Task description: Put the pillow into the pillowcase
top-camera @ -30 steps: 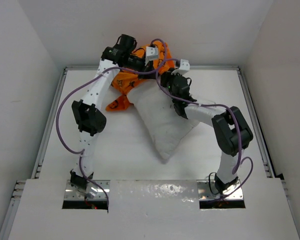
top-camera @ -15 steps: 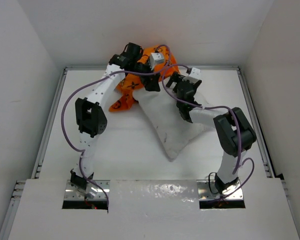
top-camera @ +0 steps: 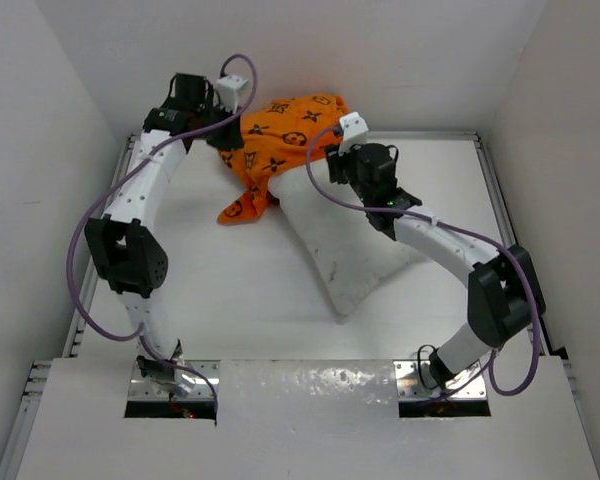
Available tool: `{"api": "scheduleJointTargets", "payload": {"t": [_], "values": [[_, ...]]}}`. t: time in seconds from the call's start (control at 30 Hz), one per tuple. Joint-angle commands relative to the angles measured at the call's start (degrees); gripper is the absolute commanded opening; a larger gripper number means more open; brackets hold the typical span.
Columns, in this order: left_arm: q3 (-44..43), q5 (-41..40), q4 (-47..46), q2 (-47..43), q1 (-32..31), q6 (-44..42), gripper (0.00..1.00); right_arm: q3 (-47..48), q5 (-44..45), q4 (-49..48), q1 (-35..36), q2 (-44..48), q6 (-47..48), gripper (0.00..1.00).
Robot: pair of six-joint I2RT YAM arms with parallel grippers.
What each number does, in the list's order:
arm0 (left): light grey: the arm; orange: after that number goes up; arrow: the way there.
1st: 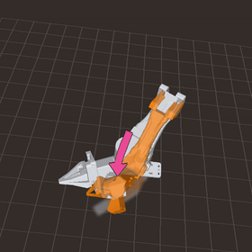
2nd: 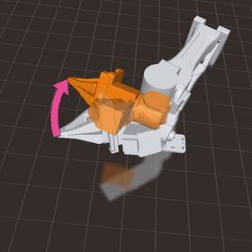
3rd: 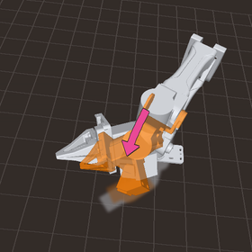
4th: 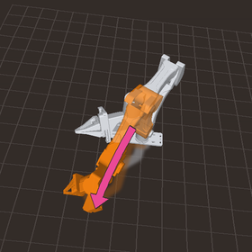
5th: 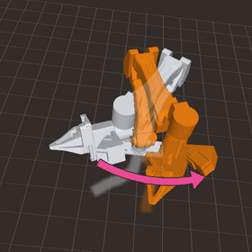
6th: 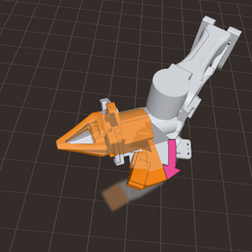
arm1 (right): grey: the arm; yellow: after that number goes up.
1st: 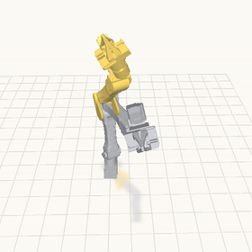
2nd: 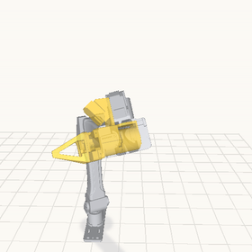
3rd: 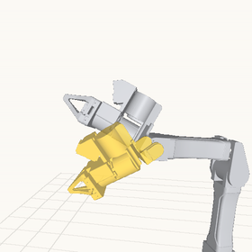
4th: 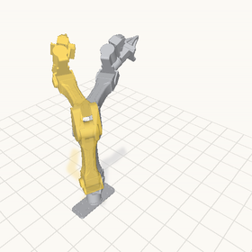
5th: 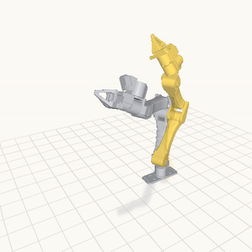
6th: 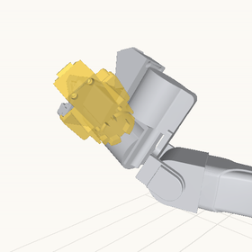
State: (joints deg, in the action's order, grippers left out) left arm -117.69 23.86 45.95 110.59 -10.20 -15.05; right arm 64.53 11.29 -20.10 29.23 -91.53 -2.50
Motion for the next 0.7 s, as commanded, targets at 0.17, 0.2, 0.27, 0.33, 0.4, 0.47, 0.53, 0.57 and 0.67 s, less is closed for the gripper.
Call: {"api": "scheduleJointTargets", "payload": {"t": [0.17,0.2,0.27,0.33,0.4,0.47,0.53,0.57,0.67], "values": [[29.68,-4.87,-8.85,-2.57,0.18,0.99,0.57,-0.11,0.84,7.79,12.94,-2.77,12.69,0.99],[31.1,-5.31,-11.91,-2.48,0.18,0.2,0.6,-1.15,1.71,6.49,13.74,-4.09,12.96,0.99],[35.48,-5.92,-17.96,-2.3,0.18,-0.24,0.65,-2.39,4.52,5.42,14.88,-5.85,13.75,0.99],[38.14,-8.38,-22.29,-1.96,-0.17,-0.77,0.69,-2.57,7.32,5.42,15.06,-8.65,13.14,0.99],[39.9,-10.75,-26.59,-1.08,-0.44,-1.21,0.72,-3.18,8.22,5.16,15.06,-10.07,13.22,0.99],[40.26,-13.47,-30.37,1.55,-0.7,-0.6,0.73,-4.15,8.84,3.76,15.06,-12.0,13.49,0.99],[39.56,-16.28,-33.02,3.56,-1.14,0.02,0.74,-3.46,10.84,3.66,15.06,-15.06,14.45,0.99],[39.21,-17.34,-33.73,4.72,-1.23,0.19,0.74,-2.84,11.64,4.01,14.98,-16.3,15.06,0.99],[38.5,-20.86,-36.1,7.54,-2.11,0.64,0.73,0.49,14.71,6.02,14.98,-20.95,15.6,0.99]]}}
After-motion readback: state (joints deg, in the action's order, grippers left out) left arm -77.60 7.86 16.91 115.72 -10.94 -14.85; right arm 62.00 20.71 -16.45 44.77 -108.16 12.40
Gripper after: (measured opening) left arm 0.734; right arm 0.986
